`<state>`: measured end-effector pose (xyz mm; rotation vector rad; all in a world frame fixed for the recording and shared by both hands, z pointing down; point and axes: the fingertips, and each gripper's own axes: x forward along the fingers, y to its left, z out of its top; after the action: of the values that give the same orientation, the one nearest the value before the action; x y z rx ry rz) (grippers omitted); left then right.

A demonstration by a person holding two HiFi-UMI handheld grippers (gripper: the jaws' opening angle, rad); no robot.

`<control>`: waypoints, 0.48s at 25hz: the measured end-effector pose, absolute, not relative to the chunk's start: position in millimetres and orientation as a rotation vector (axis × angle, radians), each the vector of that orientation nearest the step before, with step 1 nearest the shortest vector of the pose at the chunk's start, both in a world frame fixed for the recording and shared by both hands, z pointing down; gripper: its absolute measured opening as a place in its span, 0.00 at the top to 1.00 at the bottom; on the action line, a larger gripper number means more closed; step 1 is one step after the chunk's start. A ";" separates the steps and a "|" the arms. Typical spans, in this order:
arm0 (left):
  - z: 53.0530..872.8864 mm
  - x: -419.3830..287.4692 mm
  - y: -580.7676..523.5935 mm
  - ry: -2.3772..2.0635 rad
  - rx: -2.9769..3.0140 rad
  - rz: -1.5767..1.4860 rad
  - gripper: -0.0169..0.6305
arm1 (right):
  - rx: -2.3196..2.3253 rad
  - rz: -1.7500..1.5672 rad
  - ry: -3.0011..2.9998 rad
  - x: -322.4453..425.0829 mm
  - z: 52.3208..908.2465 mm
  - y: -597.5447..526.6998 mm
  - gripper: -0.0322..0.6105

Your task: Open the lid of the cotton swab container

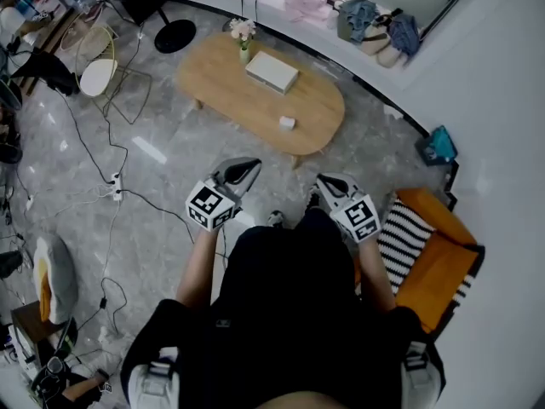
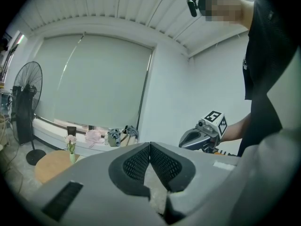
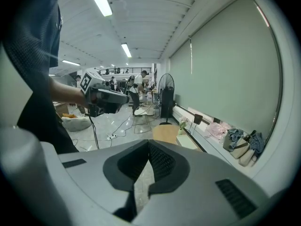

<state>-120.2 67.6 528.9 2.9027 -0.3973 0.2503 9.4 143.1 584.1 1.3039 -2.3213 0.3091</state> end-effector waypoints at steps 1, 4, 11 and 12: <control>529.1 -118.5 65.5 -0.399 2.904 0.253 0.97 | 1.304 0.325 -2.317 11.4 586.2 140.7 0.96; 531.6 -115.7 60.4 -0.403 2.903 0.274 0.97 | 1.278 0.323 -2.324 13.9 588.2 129.3 0.96; 538.0 -103.0 45.0 -0.416 2.915 0.341 0.97 | 1.228 0.287 -2.348 20.6 586.4 94.8 0.96; 539.5 -100.5 42.5 -0.419 2.913 0.349 0.97 | 1.218 0.285 -2.352 22.1 587.6 91.5 0.96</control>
<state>-100.5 42.5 539.5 2.9133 -0.4191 0.3488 22.1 91.5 587.6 1.2176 -2.3522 0.2846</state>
